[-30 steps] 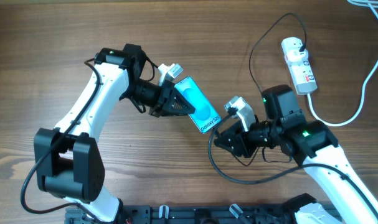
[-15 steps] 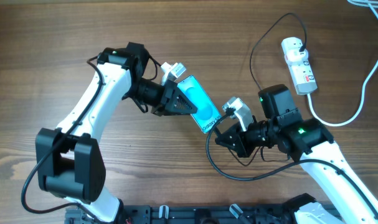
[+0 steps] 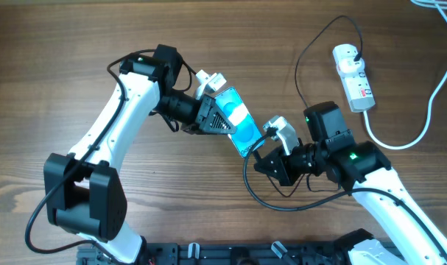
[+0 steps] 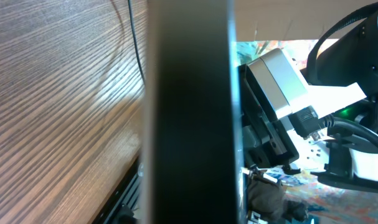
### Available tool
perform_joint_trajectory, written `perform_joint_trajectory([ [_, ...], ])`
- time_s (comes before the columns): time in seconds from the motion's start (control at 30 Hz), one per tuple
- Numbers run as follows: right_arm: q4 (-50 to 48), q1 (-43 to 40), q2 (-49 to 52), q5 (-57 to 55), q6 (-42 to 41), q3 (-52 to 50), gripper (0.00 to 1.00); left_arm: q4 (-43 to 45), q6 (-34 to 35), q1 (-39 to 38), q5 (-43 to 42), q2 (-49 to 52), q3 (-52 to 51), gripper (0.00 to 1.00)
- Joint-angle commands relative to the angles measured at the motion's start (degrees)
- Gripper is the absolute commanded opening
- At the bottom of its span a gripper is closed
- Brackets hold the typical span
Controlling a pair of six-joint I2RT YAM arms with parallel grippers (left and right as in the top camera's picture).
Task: Plug charger to phone and switch on socket
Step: 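Push the plug into the phone port with the right gripper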
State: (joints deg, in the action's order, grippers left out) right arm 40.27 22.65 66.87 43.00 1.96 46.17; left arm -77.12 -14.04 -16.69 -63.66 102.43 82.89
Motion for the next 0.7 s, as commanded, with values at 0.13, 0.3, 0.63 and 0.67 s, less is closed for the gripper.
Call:
perform_joint_trajectory([
  [0.13,-7.91,-0.31,0.11,0.74,-0.61,5.27,0.04,-6.99,-0.76,-10.54,-0.72,-0.33,-2.43,0.04],
  [0.3,-9.6,-0.31,0.11,0.76,-1.14,5.27,0.04,-8.74,-2.25,-10.6,-0.74,-0.33,-2.43,0.04],
  [0.63,-3.89,-0.31,0.11,0.04,-0.44,5.25,0.18,-3.41,1.05,-8.57,-1.62,-0.33,-2.43,0.04],
  [0.67,-3.5,-0.31,0.11,-0.52,-0.48,5.25,0.21,-3.08,1.05,-8.59,-1.64,-0.33,-2.43,0.04],
])
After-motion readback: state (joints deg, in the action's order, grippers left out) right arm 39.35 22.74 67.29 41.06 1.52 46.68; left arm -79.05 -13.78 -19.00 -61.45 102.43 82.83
